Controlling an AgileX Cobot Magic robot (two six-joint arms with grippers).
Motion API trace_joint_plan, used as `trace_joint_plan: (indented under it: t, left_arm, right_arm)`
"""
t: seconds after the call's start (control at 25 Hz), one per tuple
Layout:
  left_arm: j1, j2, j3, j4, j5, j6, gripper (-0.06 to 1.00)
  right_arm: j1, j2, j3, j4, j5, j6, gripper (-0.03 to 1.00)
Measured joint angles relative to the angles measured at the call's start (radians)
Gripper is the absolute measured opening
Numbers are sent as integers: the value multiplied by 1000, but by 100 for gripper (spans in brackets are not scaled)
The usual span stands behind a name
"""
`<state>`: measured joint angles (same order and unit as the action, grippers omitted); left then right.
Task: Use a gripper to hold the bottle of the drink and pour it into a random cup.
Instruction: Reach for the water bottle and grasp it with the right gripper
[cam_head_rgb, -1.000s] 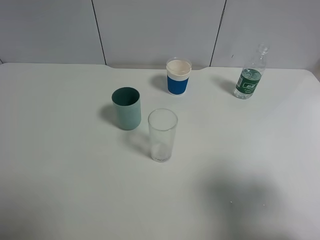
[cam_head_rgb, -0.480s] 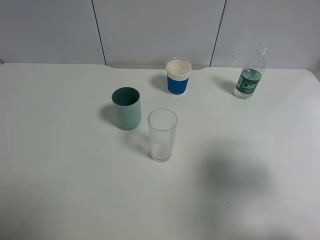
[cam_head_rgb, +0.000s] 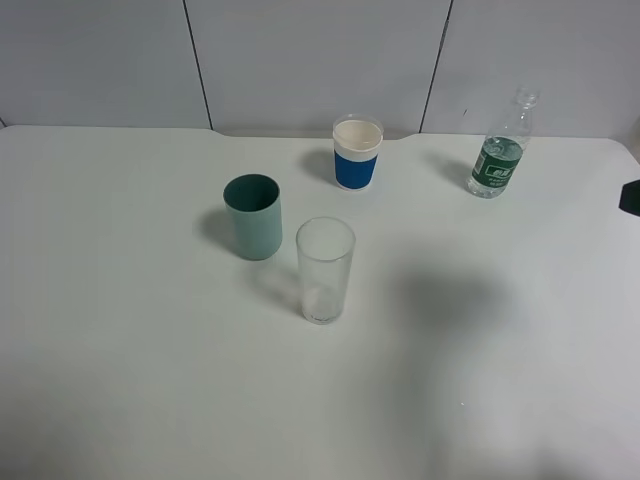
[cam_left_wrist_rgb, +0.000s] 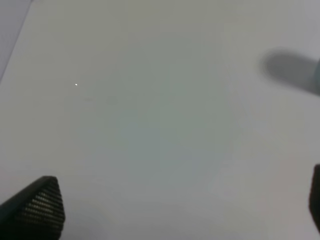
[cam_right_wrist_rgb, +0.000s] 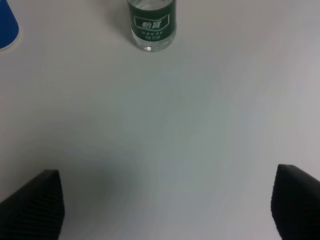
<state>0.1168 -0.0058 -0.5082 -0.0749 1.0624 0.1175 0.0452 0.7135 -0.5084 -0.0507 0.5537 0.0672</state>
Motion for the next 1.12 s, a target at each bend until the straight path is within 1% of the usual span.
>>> trace_joint_plan:
  t: [0.08, 0.12, 0.24, 0.4, 0.64, 0.96, 1.0, 1.04, 1.12]
  left_arm:
    - [0, 0, 0, 0, 0, 0, 99]
    - [0, 0, 0, 0, 0, 0, 99]
    - [0, 0, 0, 0, 0, 0, 99]
    - [0, 0, 0, 0, 0, 0, 99]
    - [0, 0, 0, 0, 0, 0, 99]
    - [0, 0, 0, 0, 0, 0, 99]
    - [0, 0, 0, 0, 0, 0, 99]
    - [0, 0, 0, 0, 0, 0, 99]
    - [0, 0, 0, 0, 0, 0, 99]
  right_arm:
    - [0, 49, 0, 0, -45, 0, 82]
    - [0, 49, 0, 0, -45, 0, 82]
    - [0, 130, 0, -1, -116, -2, 82]
    - [0, 217, 0, -28, -199, -10, 82]
    - [0, 353, 0, -38, -307, -9, 82]
    - [0, 485, 0, -43, -432, 27, 82]
    - [0, 499, 0, -45, -457, 26, 82]
    - [0, 524, 0, -45, -511, 15, 82]
    - [0, 553, 0, -46, -581, 4, 82]
